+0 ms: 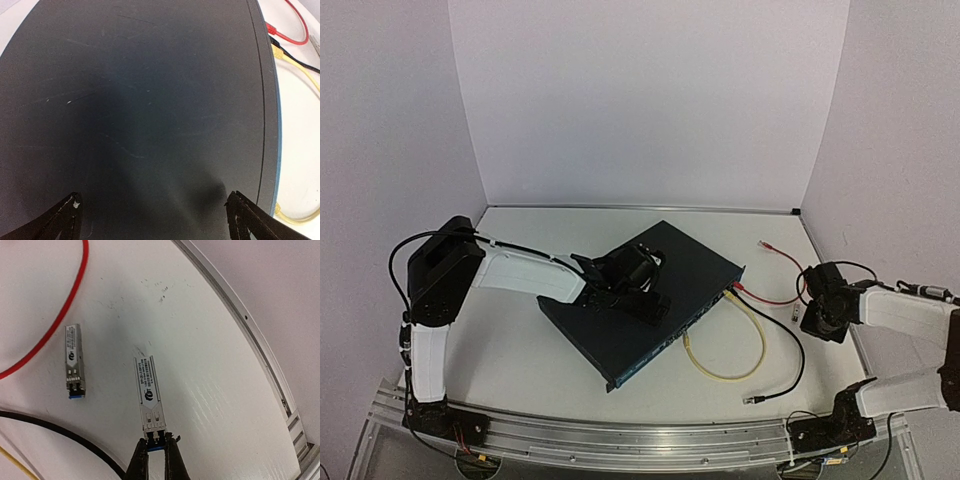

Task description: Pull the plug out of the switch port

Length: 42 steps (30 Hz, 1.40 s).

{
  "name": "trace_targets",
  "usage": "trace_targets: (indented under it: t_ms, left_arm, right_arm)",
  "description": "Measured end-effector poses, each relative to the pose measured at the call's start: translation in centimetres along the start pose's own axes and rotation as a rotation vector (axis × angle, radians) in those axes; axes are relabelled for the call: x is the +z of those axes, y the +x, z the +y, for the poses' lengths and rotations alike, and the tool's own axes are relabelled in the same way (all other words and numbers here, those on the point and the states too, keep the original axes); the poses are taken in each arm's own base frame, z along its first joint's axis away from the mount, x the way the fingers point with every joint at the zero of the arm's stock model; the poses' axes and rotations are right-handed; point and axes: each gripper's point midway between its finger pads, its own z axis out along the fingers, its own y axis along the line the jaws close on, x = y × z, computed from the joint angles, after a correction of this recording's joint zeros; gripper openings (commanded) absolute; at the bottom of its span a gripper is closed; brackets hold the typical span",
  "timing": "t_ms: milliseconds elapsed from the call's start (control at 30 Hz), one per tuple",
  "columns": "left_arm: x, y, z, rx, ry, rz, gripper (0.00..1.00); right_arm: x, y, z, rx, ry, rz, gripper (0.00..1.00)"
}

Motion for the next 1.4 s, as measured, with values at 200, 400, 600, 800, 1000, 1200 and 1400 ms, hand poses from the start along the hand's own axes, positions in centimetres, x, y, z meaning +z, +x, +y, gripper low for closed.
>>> trace_targets:
  t_ms: [200,400,600,800,1000,1200,1400]
  left_arm:
    - [0.1,-1.1,-1.6,0.070,0.067,-0.002,1.00]
    - [-0.1,-3.6,-3.8,0.165,0.131,-0.044,1.00]
    - [0.6,-3.1,-6.1,0.271,0.166,-0.038,1.00]
    - [2.1,-0.8,-7.0,0.358,0.155,0.012,0.99]
    - [2.4,-0.8,-6.4,0.364,0.101,0.009,0.92]
    - [3.0,-1.1,-6.2,0.342,0.046,0.004,0.84]
    - [3.2,-1.4,-6.3,0.329,0.021,-0.006,0.82]
  right_arm:
    - [0.6,1.4,-0.5,0.040,0.018,0.053,0.35]
    - [0.6,1.7,-0.4,0.056,0.010,0.065,0.61]
    - [0.0,1.2,0.1,0.031,-0.033,0.053,0.77]
    - [-1.4,-0.8,1.9,-0.036,-0.118,0.013,0.78]
    - [-2.3,-1.7,5.5,-0.107,-0.299,0.002,0.72]
    - [-3.7,-0.6,12.4,-0.280,-0.577,-0.001,0.69]
    - [-4.5,1.9,18.0,-0.518,-0.722,-0.011,0.64]
